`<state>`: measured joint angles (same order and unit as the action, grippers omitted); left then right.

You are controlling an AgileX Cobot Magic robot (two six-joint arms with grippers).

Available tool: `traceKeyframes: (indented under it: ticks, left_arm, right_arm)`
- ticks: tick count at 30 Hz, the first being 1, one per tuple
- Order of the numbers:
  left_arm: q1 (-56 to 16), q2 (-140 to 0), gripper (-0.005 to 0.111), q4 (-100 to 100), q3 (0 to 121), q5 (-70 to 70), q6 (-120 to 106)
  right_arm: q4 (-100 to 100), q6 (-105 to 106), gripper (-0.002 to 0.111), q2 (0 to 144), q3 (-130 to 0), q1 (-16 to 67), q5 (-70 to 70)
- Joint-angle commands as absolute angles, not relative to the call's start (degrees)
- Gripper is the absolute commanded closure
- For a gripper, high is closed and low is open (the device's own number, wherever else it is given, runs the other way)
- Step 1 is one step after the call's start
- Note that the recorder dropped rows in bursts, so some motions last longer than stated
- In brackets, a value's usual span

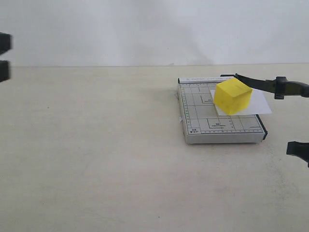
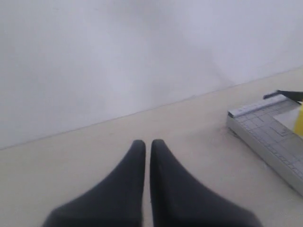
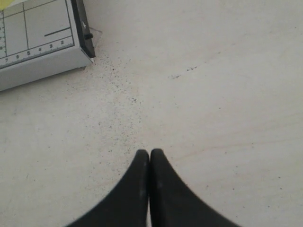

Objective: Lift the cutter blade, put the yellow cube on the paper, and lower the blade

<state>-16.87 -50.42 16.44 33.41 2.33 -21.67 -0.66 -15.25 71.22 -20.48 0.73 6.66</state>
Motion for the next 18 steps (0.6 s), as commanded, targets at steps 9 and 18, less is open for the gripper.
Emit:
traceKeyframes:
  ticks: [9,18]
  left_arm:
    - [-5.3,-19.4,0.102,15.9,10.7,1.9,-19.0]
    - [-4.4,-19.7,0.102,15.2,0.0,-1.6,-21.7]
  right_arm:
    - [-0.8,-14.2,0.109,71.3,-20.7,0.7,3.6]
    - [-0.8,-13.0,0.109,71.3,-20.7,0.7,5.2]
